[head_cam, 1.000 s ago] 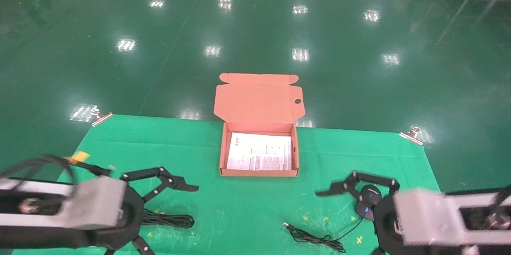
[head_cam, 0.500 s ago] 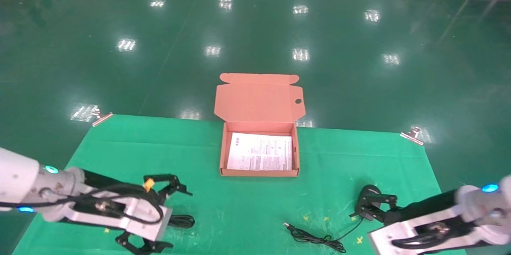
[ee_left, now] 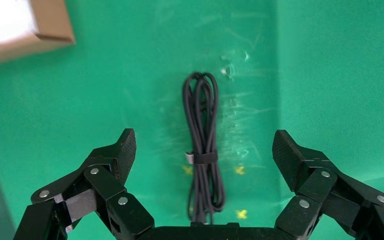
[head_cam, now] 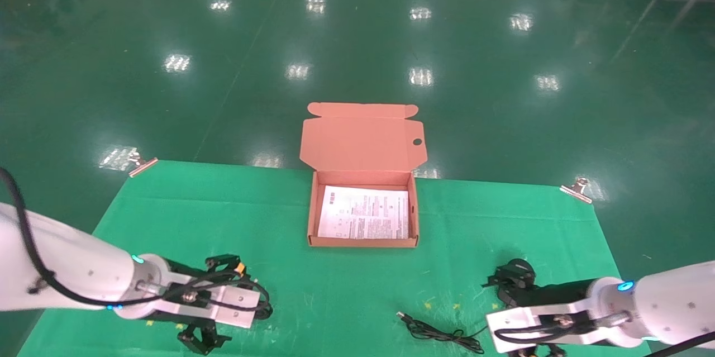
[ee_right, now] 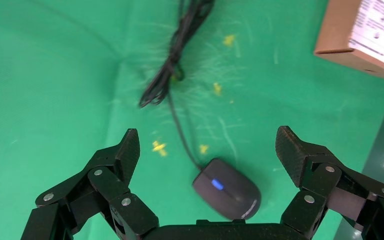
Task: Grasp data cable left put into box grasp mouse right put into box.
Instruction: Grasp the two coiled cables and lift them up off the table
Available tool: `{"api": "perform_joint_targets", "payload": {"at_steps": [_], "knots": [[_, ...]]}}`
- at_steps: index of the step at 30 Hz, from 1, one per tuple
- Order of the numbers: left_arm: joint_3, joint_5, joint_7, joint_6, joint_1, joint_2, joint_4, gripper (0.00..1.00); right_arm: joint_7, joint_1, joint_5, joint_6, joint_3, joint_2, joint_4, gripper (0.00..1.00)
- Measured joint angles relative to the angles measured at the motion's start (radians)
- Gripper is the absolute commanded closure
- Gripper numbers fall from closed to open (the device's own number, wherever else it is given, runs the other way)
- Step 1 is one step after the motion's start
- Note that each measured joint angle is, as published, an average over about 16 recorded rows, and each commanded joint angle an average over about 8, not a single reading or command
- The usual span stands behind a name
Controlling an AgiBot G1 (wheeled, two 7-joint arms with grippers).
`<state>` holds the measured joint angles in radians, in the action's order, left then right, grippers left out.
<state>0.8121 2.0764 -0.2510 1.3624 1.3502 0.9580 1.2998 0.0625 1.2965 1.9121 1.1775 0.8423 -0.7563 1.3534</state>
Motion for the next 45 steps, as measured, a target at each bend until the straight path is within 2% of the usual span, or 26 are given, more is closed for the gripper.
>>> {"api": "perform_joint_targets", "payload": {"at_steps": [5, 11, 18, 27, 28, 35, 36, 37, 45], "knots": [[0.007, 0.045, -0.057, -0.025, -0.002, 0.044, -0.094, 0.0, 0.049, -0.056, 0.047, -0.09, 0.0, -0.026, -0.007, 0.0], [0.0, 0.045, -0.067, -0.061, 0.013, 0.095, -0.263, 0.0, 0.113, -0.099, 0.095, -0.157, 0.006, -0.073, -0.031, 0.0], [-0.014, 0.025, -0.015, -0.12, 0.047, 0.152, -0.48, 0.0, 0.157, -0.117, 0.138, -0.196, 0.019, -0.138, -0.089, 0.0], [-0.026, 0.006, 0.082, -0.191, 0.087, 0.205, -0.692, 0.0, 0.145, -0.114, 0.161, -0.223, 0.034, -0.204, -0.193, 0.0], [-0.027, 0.005, 0.091, -0.197, 0.09, 0.209, -0.708, 0.03, 0.143, -0.114, 0.162, -0.224, 0.035, -0.208, -0.203, 0.09], [-0.036, -0.01, 0.147, -0.233, 0.104, 0.224, -0.796, 0.89, 0.126, -0.109, 0.16, -0.238, 0.037, -0.229, -0.26, 0.97], [-0.037, -0.012, 0.152, -0.237, 0.105, 0.225, -0.803, 0.99, 0.125, -0.109, 0.159, -0.239, 0.037, -0.23, -0.265, 1.0], [-0.038, -0.013, 0.156, -0.239, 0.106, 0.225, -0.809, 1.0, 0.124, -0.108, 0.158, -0.241, 0.036, -0.231, -0.269, 1.0], [-0.041, -0.018, 0.167, -0.246, 0.107, 0.225, -0.824, 1.0, 0.121, -0.108, 0.157, -0.246, 0.035, -0.234, -0.279, 1.0]]}}
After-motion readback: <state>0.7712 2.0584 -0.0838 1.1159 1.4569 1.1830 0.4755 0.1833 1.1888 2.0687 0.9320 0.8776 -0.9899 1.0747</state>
